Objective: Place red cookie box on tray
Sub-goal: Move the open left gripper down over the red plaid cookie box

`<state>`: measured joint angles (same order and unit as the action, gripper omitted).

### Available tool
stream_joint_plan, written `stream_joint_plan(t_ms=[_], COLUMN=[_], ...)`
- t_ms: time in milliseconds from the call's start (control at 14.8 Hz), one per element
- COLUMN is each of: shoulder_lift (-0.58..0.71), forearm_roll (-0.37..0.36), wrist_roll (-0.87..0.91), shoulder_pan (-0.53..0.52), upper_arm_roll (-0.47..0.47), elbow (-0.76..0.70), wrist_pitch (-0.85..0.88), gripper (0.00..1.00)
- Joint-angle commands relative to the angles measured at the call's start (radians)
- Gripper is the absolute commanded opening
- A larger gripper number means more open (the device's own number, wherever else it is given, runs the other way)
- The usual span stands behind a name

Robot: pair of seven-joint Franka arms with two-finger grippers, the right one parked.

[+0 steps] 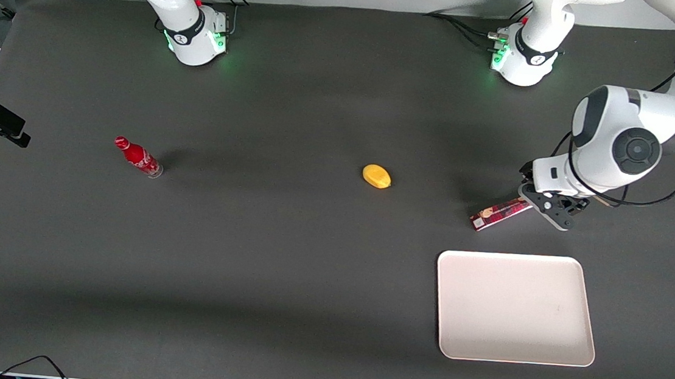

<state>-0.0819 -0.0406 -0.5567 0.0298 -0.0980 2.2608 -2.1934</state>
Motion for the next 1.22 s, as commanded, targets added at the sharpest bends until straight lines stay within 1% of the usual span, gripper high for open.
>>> stream_joint_plan(t_ms=[0,608,878,946,1149], shoulder_lift=[0.019,-0.116,-0.148,-0.148,-0.148], forearm_roll=[0.001,0.001,0.001,0.001,0.001], wrist_roll=[-0.023,-0.026,-0.031,-0.048,-0.092], shoulder_pan=[0.007,0.038,0.038,0.038,0.038], upper_arm_roll=[-0.005,-0.003,-0.002,-0.002,0.009], elbow=[0.108,0.16,0.158,0.158,0.154], wrist_pitch=[-0.138,-0.399,-0.437,-0.437,-0.436], gripper=[1.0,1.0,1.0,0.92,0.33])
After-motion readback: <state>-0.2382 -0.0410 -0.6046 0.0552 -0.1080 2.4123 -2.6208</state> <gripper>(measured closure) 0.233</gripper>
